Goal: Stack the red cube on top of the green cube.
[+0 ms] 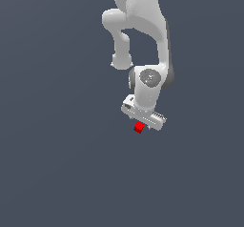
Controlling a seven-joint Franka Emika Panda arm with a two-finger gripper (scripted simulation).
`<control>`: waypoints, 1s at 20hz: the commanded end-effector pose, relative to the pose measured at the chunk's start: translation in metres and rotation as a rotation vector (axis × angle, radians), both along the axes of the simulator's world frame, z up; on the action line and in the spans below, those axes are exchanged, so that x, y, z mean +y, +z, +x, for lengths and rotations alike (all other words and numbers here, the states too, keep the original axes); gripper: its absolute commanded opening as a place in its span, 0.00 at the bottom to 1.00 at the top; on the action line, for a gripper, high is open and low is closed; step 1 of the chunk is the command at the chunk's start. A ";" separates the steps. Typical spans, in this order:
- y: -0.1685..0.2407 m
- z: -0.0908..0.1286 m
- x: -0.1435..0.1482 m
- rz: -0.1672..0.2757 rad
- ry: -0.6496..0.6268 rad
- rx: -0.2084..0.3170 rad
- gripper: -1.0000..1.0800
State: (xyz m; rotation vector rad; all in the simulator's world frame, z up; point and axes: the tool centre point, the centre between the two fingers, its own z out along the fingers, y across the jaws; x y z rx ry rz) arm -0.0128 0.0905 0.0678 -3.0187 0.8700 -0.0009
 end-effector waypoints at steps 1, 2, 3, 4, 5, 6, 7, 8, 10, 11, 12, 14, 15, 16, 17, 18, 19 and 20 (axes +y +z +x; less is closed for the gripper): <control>-0.006 0.000 0.000 0.000 0.000 0.001 0.96; -0.009 0.000 0.000 0.000 -0.001 0.001 0.96; -0.014 -0.001 0.000 0.000 -0.001 0.001 0.96; -0.019 -0.001 0.000 0.000 -0.002 0.001 0.96; -0.024 -0.001 0.000 0.000 -0.002 0.001 0.96; -0.030 -0.001 0.000 0.000 -0.003 0.001 0.96; -0.034 -0.001 0.000 0.000 -0.003 0.001 0.96; -0.038 -0.001 0.000 0.000 -0.004 0.001 0.96; -0.044 -0.001 0.000 0.000 -0.004 0.001 0.96; -0.046 0.000 0.000 0.000 -0.004 0.001 0.96; -0.047 0.000 0.000 0.000 -0.004 0.001 0.96; -0.048 0.000 0.000 0.000 -0.004 0.001 0.96; -0.048 0.000 0.000 0.000 -0.004 0.001 0.00; -0.048 0.000 0.000 0.000 -0.004 0.001 0.00; -0.048 0.000 0.000 0.000 -0.004 0.001 0.00; -0.048 0.000 0.000 0.000 -0.004 0.001 0.00; -0.048 0.000 0.000 0.000 -0.004 0.001 0.00; -0.048 0.000 0.000 0.000 -0.004 0.001 0.00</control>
